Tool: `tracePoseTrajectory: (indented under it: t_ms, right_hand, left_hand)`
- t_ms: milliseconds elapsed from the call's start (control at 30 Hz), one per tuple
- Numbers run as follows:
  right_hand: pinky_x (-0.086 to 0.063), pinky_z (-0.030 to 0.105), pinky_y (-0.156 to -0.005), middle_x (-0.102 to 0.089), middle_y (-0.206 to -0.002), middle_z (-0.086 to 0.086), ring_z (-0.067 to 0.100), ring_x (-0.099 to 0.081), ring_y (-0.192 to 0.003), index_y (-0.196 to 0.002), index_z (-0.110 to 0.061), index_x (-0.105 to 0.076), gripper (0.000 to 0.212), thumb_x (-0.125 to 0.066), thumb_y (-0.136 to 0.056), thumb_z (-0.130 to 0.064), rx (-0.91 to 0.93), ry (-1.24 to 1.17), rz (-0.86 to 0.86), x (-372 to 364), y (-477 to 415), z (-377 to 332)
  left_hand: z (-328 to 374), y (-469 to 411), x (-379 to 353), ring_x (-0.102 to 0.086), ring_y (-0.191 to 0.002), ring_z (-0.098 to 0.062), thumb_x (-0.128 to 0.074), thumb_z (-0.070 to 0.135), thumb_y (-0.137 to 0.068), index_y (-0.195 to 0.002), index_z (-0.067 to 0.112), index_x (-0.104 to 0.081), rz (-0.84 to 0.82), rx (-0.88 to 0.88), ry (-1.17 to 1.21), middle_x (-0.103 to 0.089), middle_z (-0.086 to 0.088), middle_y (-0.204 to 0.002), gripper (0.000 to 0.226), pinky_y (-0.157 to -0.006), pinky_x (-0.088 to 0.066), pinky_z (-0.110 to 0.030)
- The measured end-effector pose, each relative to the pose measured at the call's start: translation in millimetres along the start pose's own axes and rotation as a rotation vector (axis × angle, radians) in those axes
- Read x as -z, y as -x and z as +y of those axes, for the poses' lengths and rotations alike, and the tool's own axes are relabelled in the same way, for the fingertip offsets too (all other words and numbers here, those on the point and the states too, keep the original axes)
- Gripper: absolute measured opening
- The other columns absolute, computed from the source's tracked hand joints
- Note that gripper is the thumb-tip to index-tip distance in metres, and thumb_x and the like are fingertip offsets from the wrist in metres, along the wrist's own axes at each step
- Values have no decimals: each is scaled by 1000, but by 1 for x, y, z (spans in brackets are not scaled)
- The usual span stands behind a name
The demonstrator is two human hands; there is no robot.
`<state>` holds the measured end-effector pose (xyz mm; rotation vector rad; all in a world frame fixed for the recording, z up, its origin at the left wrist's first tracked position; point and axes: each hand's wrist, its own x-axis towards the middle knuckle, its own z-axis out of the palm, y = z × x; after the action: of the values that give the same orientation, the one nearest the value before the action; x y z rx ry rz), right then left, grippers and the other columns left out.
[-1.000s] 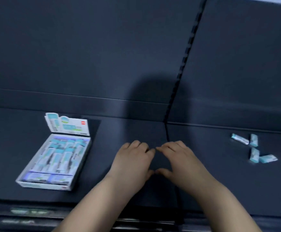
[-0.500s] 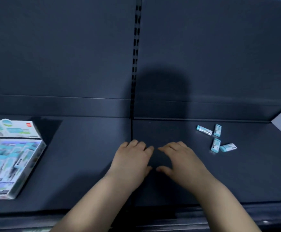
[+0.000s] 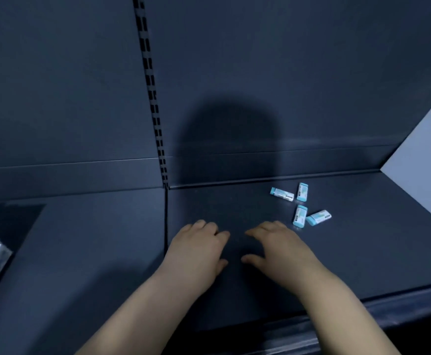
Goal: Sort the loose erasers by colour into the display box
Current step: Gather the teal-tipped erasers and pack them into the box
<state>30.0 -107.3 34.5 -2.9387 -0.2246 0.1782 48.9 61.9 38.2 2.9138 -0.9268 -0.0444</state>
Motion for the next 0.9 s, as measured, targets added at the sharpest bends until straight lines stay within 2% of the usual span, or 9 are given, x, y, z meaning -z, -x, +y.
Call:
tracePoseTrajectory:
  t_ms: [300,467,567,700,900]
  right_hand:
    - [-39,27,-98,-53,-122,-1,17,-44,-115,-123,-24,-53,45,-62,-83,-41,-83,-6,35,19,-1,132]
    - [-39,27,-96,-50,-120,2,20,-45,-113,-124,-20,-51,52,-62,-81,-48,-143,-15,31,24,-8,195]
    - [-41,30,-94,-49,-116,3,21,-45,-111,-118,-18,-52,57,-55,-79,-60,-125,-32,-4,23,-13,205]
    - [-42,33,-91,-46,-114,3,21,-45,-109,-114,-17,-50,66,-52,-74,-69,-87,-41,-20,18,-20,206]
    - [-40,32,-90,-47,-118,2,21,-45,-111,-117,-18,-49,61,-53,-77,-63,-39,-63,35,11,-29,198]
  left_hand:
    - [79,-71,-23,-36,-126,-21,-49,38,-93,-140,21,-37,-86,117,70,-43,-1,-135,51,-104,-30,-31]
    - [118,-118,-35,-36,-125,-22,-52,30,-92,-140,20,-37,-50,186,165,-41,-2,-134,52,-103,-34,-31]
    - [132,-138,-41,-32,-127,-22,-53,26,-91,-142,23,-34,-62,240,221,-36,0,-137,55,-105,-31,-30]
    - [144,-156,-47,-37,-123,-23,-54,24,-91,-134,22,-45,-51,357,313,-40,-2,-128,44,-100,-36,-30]
    - [142,-160,-46,-45,-115,-28,-49,16,-89,-125,20,-53,-67,499,342,-45,-7,-123,37,-91,-43,-29]
